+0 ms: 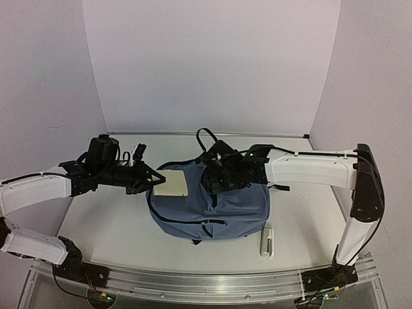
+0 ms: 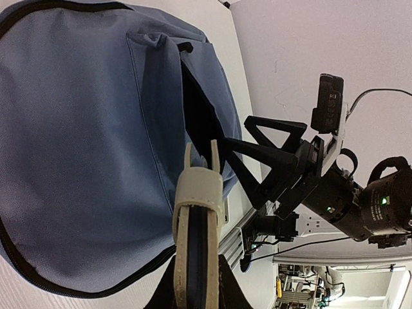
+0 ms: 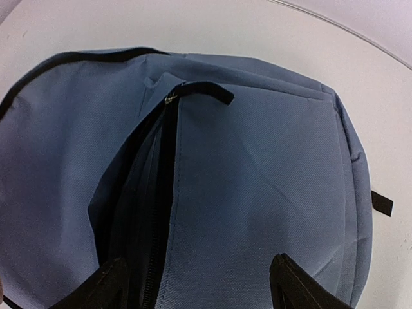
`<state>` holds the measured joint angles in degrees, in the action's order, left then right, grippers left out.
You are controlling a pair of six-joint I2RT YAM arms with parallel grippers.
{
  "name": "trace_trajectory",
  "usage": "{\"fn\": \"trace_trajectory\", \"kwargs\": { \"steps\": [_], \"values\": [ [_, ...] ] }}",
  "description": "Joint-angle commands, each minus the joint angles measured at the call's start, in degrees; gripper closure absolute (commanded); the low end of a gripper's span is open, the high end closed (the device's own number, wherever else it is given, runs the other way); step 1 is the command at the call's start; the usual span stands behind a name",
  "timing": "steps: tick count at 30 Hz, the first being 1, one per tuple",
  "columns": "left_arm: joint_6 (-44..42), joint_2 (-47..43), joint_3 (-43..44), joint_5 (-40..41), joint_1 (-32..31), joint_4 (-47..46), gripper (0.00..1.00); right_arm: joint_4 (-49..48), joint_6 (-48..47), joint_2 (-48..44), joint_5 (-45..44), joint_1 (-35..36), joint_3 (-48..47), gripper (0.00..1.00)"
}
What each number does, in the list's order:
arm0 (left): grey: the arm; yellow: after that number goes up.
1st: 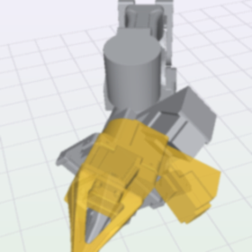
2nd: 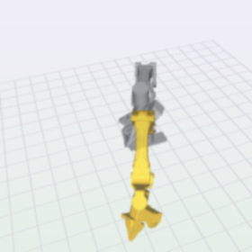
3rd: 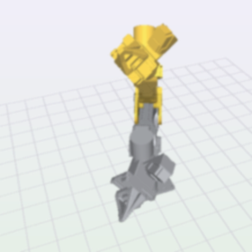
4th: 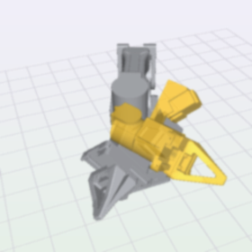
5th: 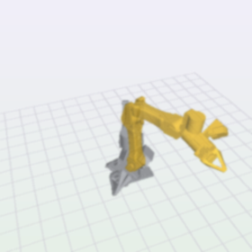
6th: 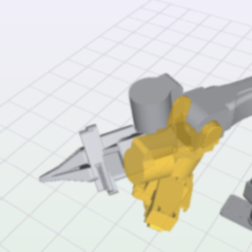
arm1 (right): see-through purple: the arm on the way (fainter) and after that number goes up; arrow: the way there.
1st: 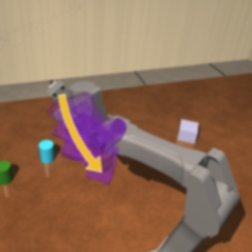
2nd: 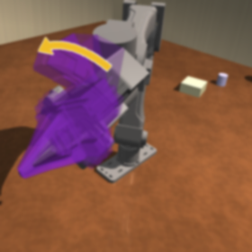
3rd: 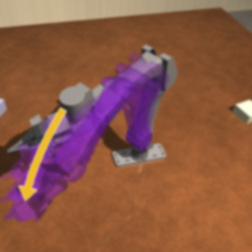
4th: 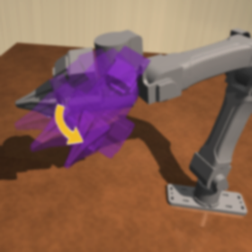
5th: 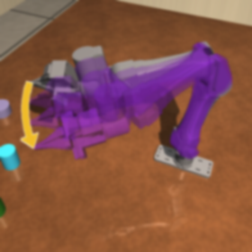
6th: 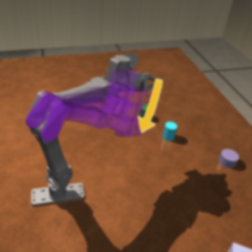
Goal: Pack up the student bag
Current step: Place the personal item in the student bag.
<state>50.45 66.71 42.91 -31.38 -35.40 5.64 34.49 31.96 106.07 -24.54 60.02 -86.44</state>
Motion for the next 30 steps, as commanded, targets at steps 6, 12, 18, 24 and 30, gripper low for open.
{"fn": "trace_trajectory", "kwargs": {
  "steps": [6,12,18,24,30],
  "values": [
    [0.9,-2.2,-0.8,0.4,0.2,-4.2,1.0,11.0,4.9,8.2,-11.6,1.3,-9.1,0.26],
    [0.8,-0.7,0.1,0.1,0.2,-4.7,1.0,15.5,7.0,10.6,-15.2,1.3,-10.9,0.5],
    [1.4,1.7,0.9,-0.3,0.2,-7.2,1.0,16.1,9.2,8.6,-16.5,1.3,-11.3,0.78],
    [4.7,7.6,3.5,-2.6,0.1,-15.8,1.0,13.4,10.1,4.4,-14.9,1.3,-10.5,0.91],
    [7.7,14.5,6.2,-4.5,-0.2,-23.5,1.0,9.0,10.3,0.7,-11.7,0.6,-7.5,0.99]
  ]
}}
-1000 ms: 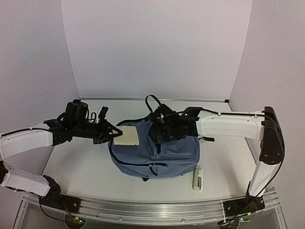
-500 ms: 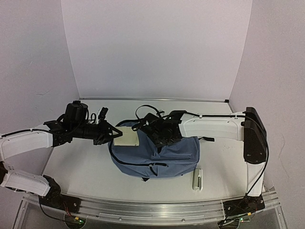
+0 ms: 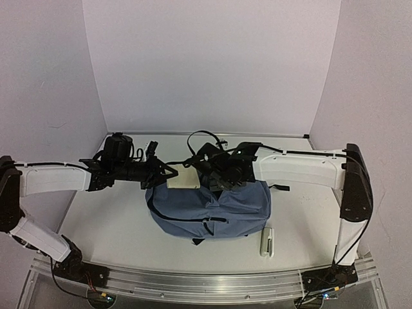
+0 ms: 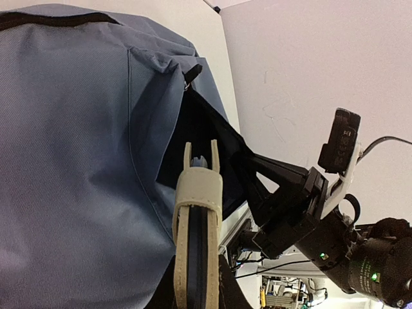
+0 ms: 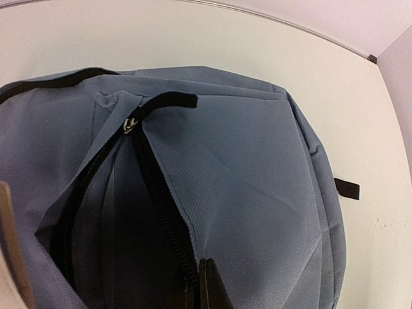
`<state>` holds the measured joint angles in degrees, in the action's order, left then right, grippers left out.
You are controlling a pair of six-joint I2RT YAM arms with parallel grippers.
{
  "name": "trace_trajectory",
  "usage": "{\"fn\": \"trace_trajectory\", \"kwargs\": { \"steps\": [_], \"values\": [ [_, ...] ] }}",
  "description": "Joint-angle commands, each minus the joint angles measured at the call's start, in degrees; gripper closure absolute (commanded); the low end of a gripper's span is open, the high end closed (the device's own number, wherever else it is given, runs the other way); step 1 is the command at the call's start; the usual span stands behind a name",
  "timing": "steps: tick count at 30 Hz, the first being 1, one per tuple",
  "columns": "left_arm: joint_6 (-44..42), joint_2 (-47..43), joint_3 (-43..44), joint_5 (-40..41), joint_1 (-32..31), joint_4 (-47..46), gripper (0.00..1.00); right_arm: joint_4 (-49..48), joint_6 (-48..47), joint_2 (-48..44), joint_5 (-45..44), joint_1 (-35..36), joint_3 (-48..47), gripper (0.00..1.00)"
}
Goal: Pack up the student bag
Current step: Place the personal item in the student bag.
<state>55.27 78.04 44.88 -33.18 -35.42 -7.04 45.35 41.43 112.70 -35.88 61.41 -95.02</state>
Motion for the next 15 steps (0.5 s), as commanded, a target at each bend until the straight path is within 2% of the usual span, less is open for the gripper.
{"fn": "trace_trajectory", "kwargs": {
  "steps": [1,8,15],
  "values": [
    [3.7,4.4,4.5,-3.2,-0.2,-12.3,1.0,-2.5,0.8,-6.2,0.1,-0.9,1.5,1.0],
    [8.9,14.4,7.2,-6.0,-2.5,-21.8,1.0,-5.3,1.0,-6.8,2.3,-1.5,3.2,1.0],
    [9.0,21.2,10.7,-2.2,-7.1,-17.4,1.0,-6.7,1.2,-6.8,3.0,-1.8,3.2,1.0]
  ]
}}
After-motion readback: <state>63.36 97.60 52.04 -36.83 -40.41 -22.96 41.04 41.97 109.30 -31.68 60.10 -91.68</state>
